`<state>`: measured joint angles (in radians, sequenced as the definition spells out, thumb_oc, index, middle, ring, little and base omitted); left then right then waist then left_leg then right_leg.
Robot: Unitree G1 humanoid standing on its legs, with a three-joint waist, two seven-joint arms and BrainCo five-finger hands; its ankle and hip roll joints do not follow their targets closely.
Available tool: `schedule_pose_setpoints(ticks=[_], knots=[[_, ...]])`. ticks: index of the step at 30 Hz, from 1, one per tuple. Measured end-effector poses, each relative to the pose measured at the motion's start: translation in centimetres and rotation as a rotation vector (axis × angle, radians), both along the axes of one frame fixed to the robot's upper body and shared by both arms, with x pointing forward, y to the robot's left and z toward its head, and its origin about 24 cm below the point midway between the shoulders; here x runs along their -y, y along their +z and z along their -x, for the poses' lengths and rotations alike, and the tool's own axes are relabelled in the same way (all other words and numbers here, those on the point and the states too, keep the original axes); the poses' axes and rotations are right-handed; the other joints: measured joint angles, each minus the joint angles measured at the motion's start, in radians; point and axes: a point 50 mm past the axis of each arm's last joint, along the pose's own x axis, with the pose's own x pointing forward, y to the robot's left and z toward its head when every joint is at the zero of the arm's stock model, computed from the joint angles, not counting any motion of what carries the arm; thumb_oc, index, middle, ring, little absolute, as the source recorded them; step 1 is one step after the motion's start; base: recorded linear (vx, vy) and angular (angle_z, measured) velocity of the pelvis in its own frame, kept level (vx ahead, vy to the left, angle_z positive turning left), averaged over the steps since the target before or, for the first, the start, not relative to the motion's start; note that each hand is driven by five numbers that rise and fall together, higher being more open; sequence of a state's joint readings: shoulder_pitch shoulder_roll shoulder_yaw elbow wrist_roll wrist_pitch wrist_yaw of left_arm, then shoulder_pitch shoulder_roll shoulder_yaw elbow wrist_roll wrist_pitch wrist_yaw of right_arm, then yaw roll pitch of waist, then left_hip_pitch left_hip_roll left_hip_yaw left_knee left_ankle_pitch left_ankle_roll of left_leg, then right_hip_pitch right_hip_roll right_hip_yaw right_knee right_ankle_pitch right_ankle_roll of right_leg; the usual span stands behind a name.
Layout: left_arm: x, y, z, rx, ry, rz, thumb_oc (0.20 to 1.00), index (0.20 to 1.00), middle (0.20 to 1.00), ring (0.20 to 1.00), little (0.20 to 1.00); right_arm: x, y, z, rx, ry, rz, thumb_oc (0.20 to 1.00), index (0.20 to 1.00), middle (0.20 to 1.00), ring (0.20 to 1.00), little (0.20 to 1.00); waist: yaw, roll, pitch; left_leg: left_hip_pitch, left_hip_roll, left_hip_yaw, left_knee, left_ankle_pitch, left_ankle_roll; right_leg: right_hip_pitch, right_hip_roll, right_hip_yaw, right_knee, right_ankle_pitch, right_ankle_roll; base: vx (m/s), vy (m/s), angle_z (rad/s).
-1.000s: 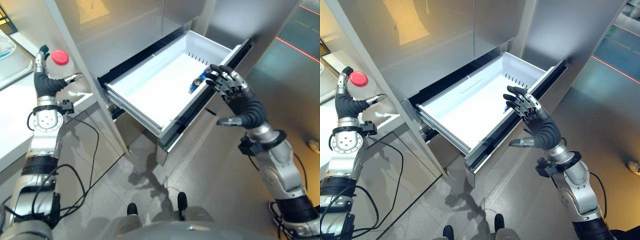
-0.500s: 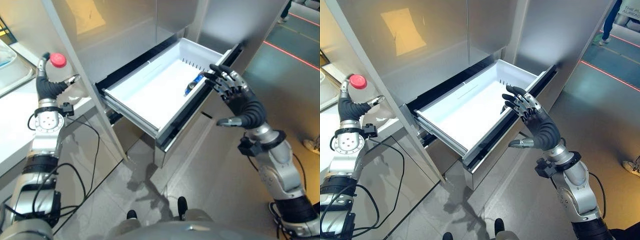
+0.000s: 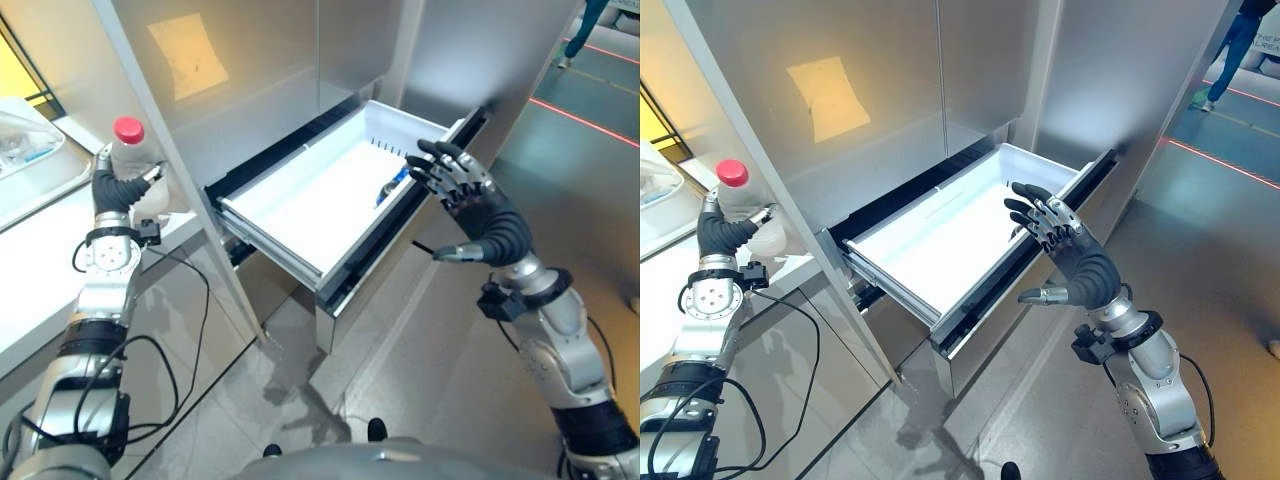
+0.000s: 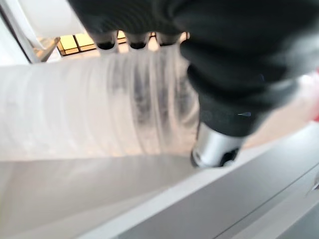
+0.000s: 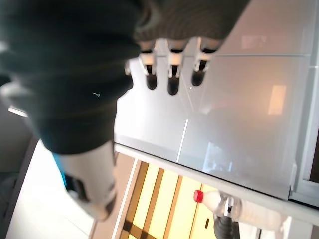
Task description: Take the drinks into the refrigerator
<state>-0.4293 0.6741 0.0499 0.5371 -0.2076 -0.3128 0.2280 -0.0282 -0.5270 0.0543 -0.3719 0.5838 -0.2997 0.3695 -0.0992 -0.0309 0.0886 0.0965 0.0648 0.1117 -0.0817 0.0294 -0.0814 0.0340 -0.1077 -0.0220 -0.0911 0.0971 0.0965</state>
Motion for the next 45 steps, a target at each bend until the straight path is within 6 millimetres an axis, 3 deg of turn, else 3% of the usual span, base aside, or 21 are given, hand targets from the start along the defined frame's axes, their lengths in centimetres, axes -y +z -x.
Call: schedule_pose_setpoints(ticks=[9, 14, 16, 17, 19, 22, 24, 27, 37, 45], knots=[[0.9, -0.1, 0.7, -0.009, -0.103, -0.002, 0.200, 0.200, 0.200, 0.200, 0.200, 0.4, 0.1, -0.1, 0.000, -0.019, 0.016, 1.000, 1.000, 1.000, 1.000, 1.000, 0.001, 0.000, 0.001, 0.006, 0.001, -0.018, -0.006, 0.007, -0.001, 0.014, -0.001, -0.021, -0.001, -0.004, 0.000, -0.02, -0.007, 0.06], [3.0, -0.1, 2.3, -0.004, -0.341, 0.060, 0.200, 0.200, 0.200, 0.200, 0.200, 4.4, -1.1, -3.1, -0.104, -0.199, 0.212, 1.000, 1.000, 1.000, 1.000, 1.000, 0.014, -0.007, 0.006, 0.014, 0.001, -0.037, -0.006, 0.006, 0.000, 0.031, -0.002, -0.040, -0.003, -0.010, 0.000, 0.00, -0.002, 0.12], [3.7, 0.5, 2.3, 0.011, -0.423, 0.097, 0.200, 0.200, 0.200, 0.200, 0.200, 6.5, -0.2, -4.8, -0.118, -0.305, 0.286, 1.000, 1.000, 1.000, 1.000, 1.000, 0.035, -0.008, 0.010, 0.014, 0.002, -0.039, -0.006, 0.003, 0.004, 0.032, -0.001, -0.042, -0.006, -0.011, -0.001, 0.00, 0.000, 0.02], [4.1, 1.2, 2.5, 0.025, -0.485, 0.104, 0.200, 0.200, 0.200, 0.200, 0.200, 7.5, 1.3, -5.9, -0.090, -0.362, 0.334, 1.000, 1.000, 1.000, 1.000, 1.000, 0.042, -0.009, 0.011, 0.013, 0.002, -0.041, -0.006, 0.003, 0.005, 0.033, -0.001, -0.043, -0.006, -0.011, -0.001, 0.00, 0.000, 0.00], [4.8, 2.6, 2.6, 0.029, -0.579, 0.080, 0.200, 0.200, 0.200, 0.200, 0.200, 7.5, 3.3, -7.4, -0.041, -0.394, 0.405, 1.000, 1.000, 1.000, 1.000, 1.000, 0.038, -0.011, 0.013, 0.015, 0.002, -0.043, -0.006, 0.004, 0.004, 0.035, 0.000, -0.045, -0.005, -0.010, -0.001, -0.01, 0.001, 0.05], [6.6, 3.9, 2.4, 0.062, -0.711, 0.090, 0.200, 0.200, 0.200, 0.200, 0.200, 6.2, 5.3, -8.9, 0.027, -0.391, 0.451, 1.000, 1.000, 1.000, 1.000, 1.000, 0.044, -0.013, 0.014, 0.022, 0.001, -0.047, -0.006, 0.007, -0.001, 0.044, -0.001, -0.048, -0.001, -0.011, 0.000, -0.01, -0.008, 0.04], [9.2, 4.8, 1.8, 0.077, -0.854, 0.112, 0.200, 0.200, 0.200, 0.200, 0.200, 3.7, 5.3, -11.3, 0.008, -0.343, 0.468, 1.000, 1.000, 1.000, 1.000, 1.000, 0.061, -0.017, 0.018, 0.033, 0.002, -0.060, -0.006, 0.007, -0.001, 0.058, -0.001, -0.053, -0.001, -0.012, 0.000, 0.00, -0.003, 0.02], [11.3, 5.8, 2.5, 0.093, -0.983, 0.071, 0.200, 0.200, 0.200, 0.200, 0.200, 1.7, 5.0, -12.0, 0.001, -0.288, 0.475, 1.000, 1.000, 1.000, 1.000, 1.000, 0.064, -0.016, 0.019, 0.032, 0.001, -0.068, -0.006, 0.007, -0.002, 0.062, -0.002, -0.061, -0.001, -0.018, 0.000, 0.01, -0.002, 0.07], [14.0, 6.1, 2.9, 0.072, -1.158, 0.091, 0.200, 0.200, 0.200, 0.200, 0.200, -1.8, 2.7, -12.7, -0.110, -0.126, 0.441, 1.000, 1.000, 1.000, 1.000, 1.000, 0.086, 0.000, 0.030, 0.031, 0.001, -0.086, -0.006, 0.007, -0.002, 0.071, -0.003, -0.080, -0.001, -0.023, -0.001, 0.01, -0.002, 0.05], [16.7, 5.0, 2.9, 0.052, -1.263, 0.196, 0.200, 0.200, 0.200, 0.200, 0.200, -6.3, 0.8, -12.4, -0.146, 0.019, 0.381, 1.000, 1.000, 1.000, 1.000, 1.000, 0.086, 0.002, 0.032, 0.028, 0.000, -0.100, -0.003, 0.007, -0.002, 0.076, -0.004, -0.095, -0.001, -0.028, -0.001, 0.01, 0.003, 0.04]])
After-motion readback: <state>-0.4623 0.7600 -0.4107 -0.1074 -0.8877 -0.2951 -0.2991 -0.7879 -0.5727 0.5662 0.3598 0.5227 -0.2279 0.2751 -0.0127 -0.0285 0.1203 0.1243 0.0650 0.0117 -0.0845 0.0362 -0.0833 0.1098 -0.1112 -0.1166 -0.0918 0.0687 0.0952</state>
